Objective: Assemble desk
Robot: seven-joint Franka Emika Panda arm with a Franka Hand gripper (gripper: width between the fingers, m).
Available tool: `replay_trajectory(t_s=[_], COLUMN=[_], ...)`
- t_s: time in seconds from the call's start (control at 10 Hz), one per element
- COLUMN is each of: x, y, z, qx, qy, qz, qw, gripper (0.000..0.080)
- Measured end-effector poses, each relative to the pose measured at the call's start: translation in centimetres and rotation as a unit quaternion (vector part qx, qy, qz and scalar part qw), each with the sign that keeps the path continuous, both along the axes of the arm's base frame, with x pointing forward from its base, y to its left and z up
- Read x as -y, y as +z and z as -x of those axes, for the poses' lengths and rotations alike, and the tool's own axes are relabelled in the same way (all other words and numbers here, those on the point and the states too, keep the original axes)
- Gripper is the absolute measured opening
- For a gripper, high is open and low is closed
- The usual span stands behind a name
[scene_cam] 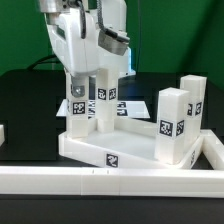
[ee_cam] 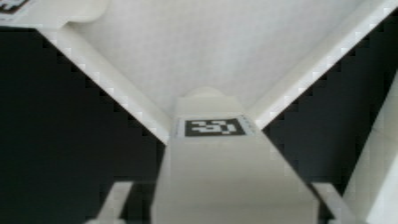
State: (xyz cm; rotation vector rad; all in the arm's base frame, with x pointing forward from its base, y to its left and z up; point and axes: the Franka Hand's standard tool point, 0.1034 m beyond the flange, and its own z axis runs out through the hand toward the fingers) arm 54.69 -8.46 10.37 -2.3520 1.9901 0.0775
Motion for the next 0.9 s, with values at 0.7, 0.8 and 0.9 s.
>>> replay_trajectory(t_s=[0.7,0.8,0.9], x=[-0.33,-0.32,-0.31], y=[0.20,0.19,0.19], z=[-0.06,-0.05,-0.05], qx=[-0.013,-0.011,-0.008], qy=[0.167,0.193,0.229], qz=[-0.005,-0.005,-0.006], qw=[0.986,0.981,0.973], gripper=[0.0648,0.0648,0.0649])
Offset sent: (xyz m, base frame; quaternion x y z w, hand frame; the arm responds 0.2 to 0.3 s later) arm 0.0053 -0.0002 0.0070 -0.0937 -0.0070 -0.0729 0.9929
